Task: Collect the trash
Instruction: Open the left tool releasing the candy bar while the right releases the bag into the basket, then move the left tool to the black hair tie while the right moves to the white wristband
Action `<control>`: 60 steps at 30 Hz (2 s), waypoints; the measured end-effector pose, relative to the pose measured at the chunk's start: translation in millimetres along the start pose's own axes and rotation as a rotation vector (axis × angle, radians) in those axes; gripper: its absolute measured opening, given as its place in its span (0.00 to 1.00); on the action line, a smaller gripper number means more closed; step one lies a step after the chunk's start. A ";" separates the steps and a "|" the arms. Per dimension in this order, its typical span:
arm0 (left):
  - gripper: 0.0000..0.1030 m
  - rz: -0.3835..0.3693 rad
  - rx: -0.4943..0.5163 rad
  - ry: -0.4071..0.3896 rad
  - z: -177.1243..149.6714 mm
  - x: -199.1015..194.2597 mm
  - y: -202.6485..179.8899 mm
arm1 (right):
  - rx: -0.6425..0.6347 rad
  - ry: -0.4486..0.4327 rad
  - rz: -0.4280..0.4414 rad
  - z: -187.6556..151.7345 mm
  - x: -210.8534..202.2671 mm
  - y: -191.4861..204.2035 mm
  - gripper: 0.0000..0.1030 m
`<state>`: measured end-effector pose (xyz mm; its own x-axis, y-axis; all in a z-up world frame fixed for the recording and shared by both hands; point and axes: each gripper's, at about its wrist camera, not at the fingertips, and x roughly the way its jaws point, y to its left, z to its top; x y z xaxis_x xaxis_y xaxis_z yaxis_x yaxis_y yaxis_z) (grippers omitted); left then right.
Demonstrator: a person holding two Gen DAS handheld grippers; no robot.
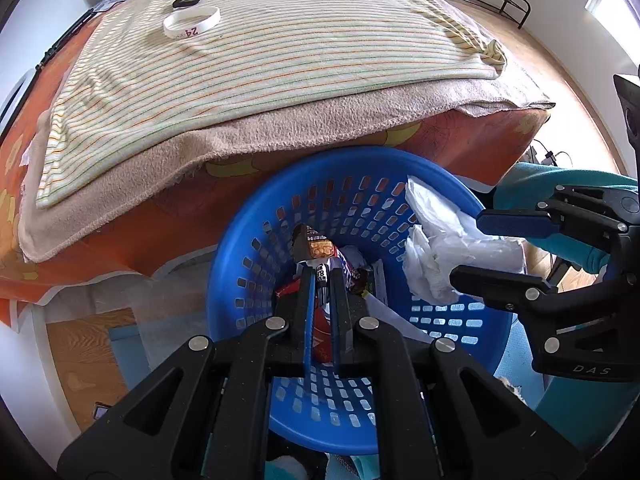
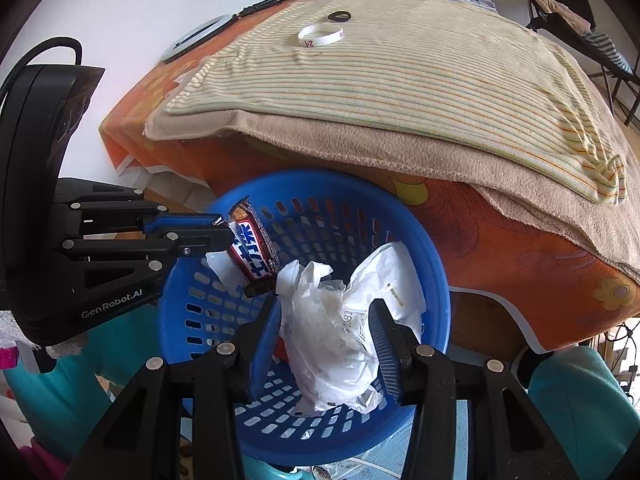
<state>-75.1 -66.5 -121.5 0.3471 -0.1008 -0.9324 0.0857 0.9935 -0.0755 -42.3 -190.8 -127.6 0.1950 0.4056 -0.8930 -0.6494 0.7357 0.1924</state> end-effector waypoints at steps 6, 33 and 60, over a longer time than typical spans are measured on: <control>0.24 0.019 -0.008 0.007 -0.1 4.1 0.5 | 0.006 -0.002 -0.020 -1.2 -0.5 -1.5 0.60; 0.64 0.031 -0.079 -0.025 6.3 -7.5 19.9 | 0.028 -0.045 -0.135 5.5 -10.7 -8.1 0.95; 0.64 0.036 -0.165 -0.231 122.1 -70.8 88.6 | -0.022 -0.138 -0.219 68.9 -33.7 -2.2 0.95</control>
<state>21.9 22.1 -19.0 0.5524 -0.0564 -0.8317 -0.0773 0.9900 -0.1184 3.2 -168.7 -69.9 0.4304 0.3091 -0.8481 -0.5961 0.8029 -0.0098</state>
